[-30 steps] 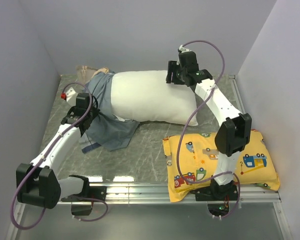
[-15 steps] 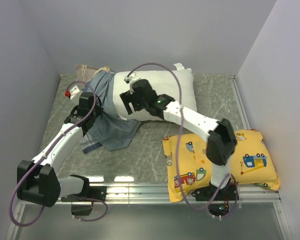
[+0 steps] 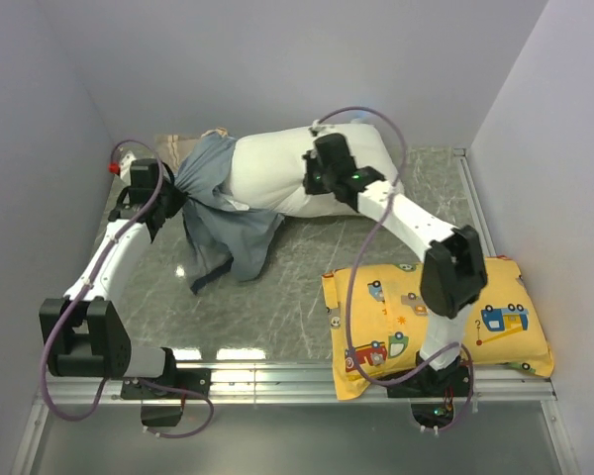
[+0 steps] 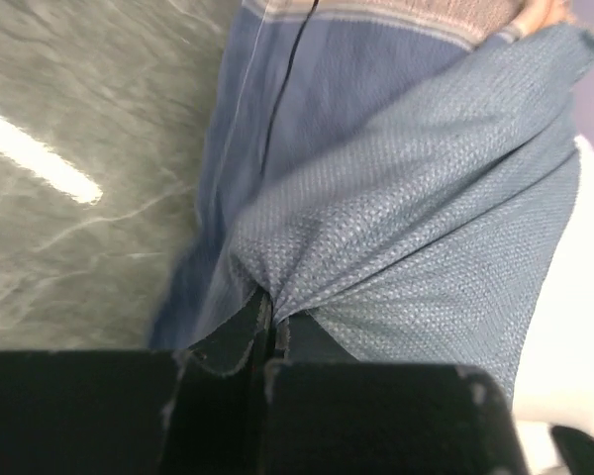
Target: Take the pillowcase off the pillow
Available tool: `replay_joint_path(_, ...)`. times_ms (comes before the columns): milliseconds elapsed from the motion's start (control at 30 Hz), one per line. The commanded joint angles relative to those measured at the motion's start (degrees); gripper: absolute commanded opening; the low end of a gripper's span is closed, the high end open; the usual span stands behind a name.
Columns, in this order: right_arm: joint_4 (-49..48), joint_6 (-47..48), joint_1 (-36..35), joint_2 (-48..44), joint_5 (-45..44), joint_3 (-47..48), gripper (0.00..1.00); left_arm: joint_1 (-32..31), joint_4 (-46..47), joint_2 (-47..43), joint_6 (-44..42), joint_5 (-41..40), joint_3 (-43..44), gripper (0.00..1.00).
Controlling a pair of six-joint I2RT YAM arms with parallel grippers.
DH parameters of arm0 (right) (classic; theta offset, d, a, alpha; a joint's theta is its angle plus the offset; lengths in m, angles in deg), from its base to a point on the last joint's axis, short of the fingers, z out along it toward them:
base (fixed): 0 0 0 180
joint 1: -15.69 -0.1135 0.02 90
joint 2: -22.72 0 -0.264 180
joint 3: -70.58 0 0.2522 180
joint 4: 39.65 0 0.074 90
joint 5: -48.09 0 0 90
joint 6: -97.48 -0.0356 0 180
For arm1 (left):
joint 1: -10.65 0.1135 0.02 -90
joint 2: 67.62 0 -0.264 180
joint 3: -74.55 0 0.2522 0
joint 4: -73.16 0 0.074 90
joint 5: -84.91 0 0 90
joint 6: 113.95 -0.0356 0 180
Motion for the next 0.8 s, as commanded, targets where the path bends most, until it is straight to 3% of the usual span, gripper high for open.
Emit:
replay_joint_path(0, 5.5, -1.6, 10.3, -9.6, -12.5, -5.0, 0.0, 10.0, 0.1, 1.9, -1.2, -8.4, 6.5, 0.0)
replay_joint_path(133, 3.5, -2.5, 12.0, -14.0, -9.1, -8.3, 0.0, 12.6, -1.6, 6.9, -2.8, -7.5, 11.6, 0.0)
replay_joint_path(267, 2.6, -3.6, 9.9, -14.5, -2.2, -8.3, 0.0, 10.4, 3.4, 9.2, -6.0, 4.7, 14.4, 0.01)
replay_joint_path(600, -2.1, -7.6, 4.1, -11.8, 4.4, -8.4, 0.0, -2.2, -4.6, 12.0, -15.3, 4.0, 27.4, 0.61)
replay_joint_path(767, -3.4, -9.1, 3.6, -10.2, 4.2, -8.3, 0.0, -10.4, -8.1, 7.1, -13.6, -2.8, 25.6, 0.72)
